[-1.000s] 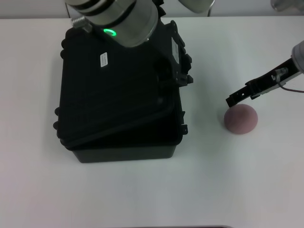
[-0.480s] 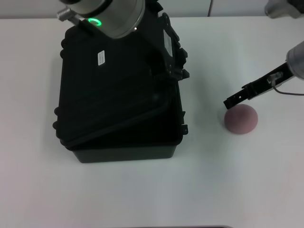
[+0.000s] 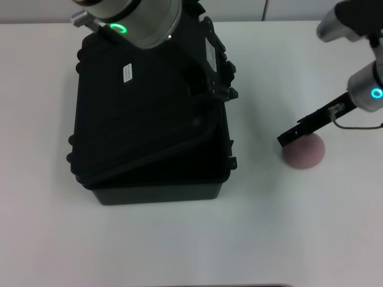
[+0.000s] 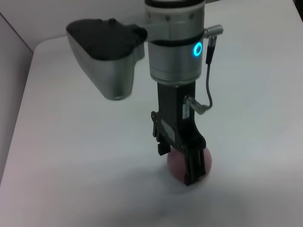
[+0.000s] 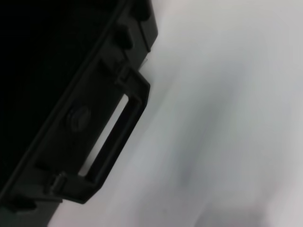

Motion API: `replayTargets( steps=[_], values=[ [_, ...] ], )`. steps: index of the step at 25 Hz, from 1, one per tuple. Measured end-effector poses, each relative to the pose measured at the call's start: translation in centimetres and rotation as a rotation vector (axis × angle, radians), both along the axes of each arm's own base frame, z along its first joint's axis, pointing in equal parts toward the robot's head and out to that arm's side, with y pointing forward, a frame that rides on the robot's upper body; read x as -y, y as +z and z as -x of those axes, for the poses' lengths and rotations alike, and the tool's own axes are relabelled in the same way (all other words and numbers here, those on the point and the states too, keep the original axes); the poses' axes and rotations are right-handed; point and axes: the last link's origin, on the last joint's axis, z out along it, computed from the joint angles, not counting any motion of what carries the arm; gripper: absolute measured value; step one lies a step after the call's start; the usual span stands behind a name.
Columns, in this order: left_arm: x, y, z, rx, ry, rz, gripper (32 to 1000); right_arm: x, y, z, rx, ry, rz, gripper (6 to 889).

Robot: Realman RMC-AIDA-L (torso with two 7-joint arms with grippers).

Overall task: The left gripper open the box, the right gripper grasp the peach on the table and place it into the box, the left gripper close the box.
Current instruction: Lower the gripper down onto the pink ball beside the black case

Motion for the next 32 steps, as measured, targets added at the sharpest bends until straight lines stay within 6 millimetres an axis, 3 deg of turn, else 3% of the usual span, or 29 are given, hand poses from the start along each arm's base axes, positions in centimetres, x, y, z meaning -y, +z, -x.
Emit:
replayTargets(
  steps=[12,21,26,31,32],
  values=[
    [0.1,0.0,-0.1,0.006,0.000,0.005,367,0.4,-2.5,-0.6,0.097,0.079,0.029,843],
    [0.1,-0.1,0.0,0.007,-0.008,0.009,367,0.3,-2.9,-0.9,0.139,0.106,0.023,843],
    [0.2,-0.1,0.0,0.014,-0.006,0.014,367,0.4,-2.8,-1.0,0.134,0.114,0.030,671],
    [0.1,0.1,0.0,0.020,-0.005,0.013,367,0.5,-2.8,-1.0,0.135,0.117,0.034,440],
    [0.1,0.1,0.0,0.021,-0.005,0.013,367,0.5,-2.8,-1.0,0.134,0.117,0.034,431]
  ],
)
